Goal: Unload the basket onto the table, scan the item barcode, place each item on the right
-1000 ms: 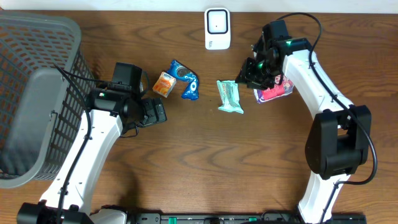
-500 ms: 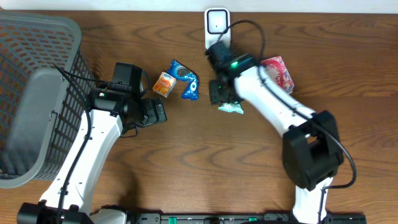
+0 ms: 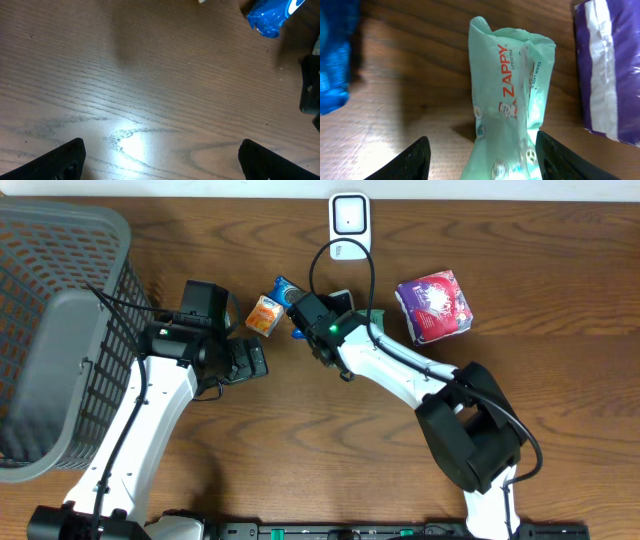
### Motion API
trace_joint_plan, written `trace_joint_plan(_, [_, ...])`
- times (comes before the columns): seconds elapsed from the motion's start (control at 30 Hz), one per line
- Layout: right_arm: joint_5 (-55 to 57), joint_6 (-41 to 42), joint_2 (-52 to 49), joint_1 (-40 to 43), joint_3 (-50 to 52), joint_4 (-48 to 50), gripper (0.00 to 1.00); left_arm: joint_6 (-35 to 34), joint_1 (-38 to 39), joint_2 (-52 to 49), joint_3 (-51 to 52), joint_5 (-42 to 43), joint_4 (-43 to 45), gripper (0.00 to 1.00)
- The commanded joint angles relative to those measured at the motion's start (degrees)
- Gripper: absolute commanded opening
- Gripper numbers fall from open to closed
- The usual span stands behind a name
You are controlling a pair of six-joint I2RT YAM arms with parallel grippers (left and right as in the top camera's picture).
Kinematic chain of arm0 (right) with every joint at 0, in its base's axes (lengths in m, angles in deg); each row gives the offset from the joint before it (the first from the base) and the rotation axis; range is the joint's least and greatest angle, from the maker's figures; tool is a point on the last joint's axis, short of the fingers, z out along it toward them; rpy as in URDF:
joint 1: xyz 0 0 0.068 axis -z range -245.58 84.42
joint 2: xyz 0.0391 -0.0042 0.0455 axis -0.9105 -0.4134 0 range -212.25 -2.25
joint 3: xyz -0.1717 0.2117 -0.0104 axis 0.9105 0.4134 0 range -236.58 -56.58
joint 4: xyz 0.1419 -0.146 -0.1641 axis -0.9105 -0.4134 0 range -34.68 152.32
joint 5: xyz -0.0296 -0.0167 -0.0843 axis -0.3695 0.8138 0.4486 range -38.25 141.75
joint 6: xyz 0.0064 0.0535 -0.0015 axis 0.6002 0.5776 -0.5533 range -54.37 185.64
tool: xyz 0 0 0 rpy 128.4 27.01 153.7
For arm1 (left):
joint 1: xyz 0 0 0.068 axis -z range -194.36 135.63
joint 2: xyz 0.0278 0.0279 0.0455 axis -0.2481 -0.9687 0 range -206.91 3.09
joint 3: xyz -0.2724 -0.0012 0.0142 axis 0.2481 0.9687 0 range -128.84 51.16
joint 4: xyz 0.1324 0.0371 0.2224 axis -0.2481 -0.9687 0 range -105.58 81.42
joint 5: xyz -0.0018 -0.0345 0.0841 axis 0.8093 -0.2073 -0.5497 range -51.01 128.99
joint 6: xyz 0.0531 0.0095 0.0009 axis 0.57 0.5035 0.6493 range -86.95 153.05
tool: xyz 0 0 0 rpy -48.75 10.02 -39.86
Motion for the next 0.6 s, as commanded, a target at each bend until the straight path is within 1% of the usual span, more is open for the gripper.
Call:
trace_joint_plan(0.0, [-3.06,-1.36,-3.34,1.40,0.52,0.79,0.62,0.33,-0.09,-0.13,0.46,-0.35,-0.22,0.98])
trace_joint_plan(0.2, [-3.45,-1.70,-7.54,1.55,0.52,0.31,0.61,0.33,-0.09,-0.13,0.46,-0.35,-0.22,0.98])
trace_joint_plan(0.23, [-3.45,-1.73,-8.07,1.70,0.52,0.09,0.53,0.33,-0.09,-0.13,0.46,-0.35,-0.22,0.98])
trace_joint_plan(0.27, [-3.52,-1.66,-8.31,1.90,0.52,-0.11,0.31,0.35,-0.09,-0.13,0.46,-0.35,-0.22,0.98])
trace_joint_plan(0.3, [-3.96,-0.72,-8.26,2.08,0.28,-0.61,0.20,0.33,-0.09,-0.13,0.46,-0.35,-0.22,0.98])
trace_joint_plan(0.33, [-4.85,0.22,-8.20,2.29,-0.33,-1.40,0.12,0.33,-0.09,-0.13,0.46,-0.35,-0.22,0.98])
trace_joint_plan(0.4, [-9.40,0.26,-8.22,3.28,-2.69,-3.43,0.03,0.33,-0.09,-0.13,0.46,-0.35,-0.22,0.98])
trace_joint_plan(0.43, [-12.74,0.24,-8.20,4.07,-4.42,-4.63,0.01,0.33,-0.09,-0.13,0.46,-0.35,-0.22,0.98])
trace_joint_plan(0.5, [-20.83,0.15,-8.20,5.97,-8.46,-7.30,0.01,0.33,-0.09,-0.13,0.46,-0.35,-0.22,0.98])
trace_joint_plan(0.53, [-28.09,-1.01,-8.20,7.65,-11.23,-8.87,0.01,0.33,-0.09,-0.13,0.46,-0.35,-0.22,0.98])
trace_joint_plan(0.57, [-32.54,-2.14,-8.20,8.70,-12.81,-9.57,0.01,0.33,-0.09,-0.13,0.46,-0.35,-0.22,0.98])
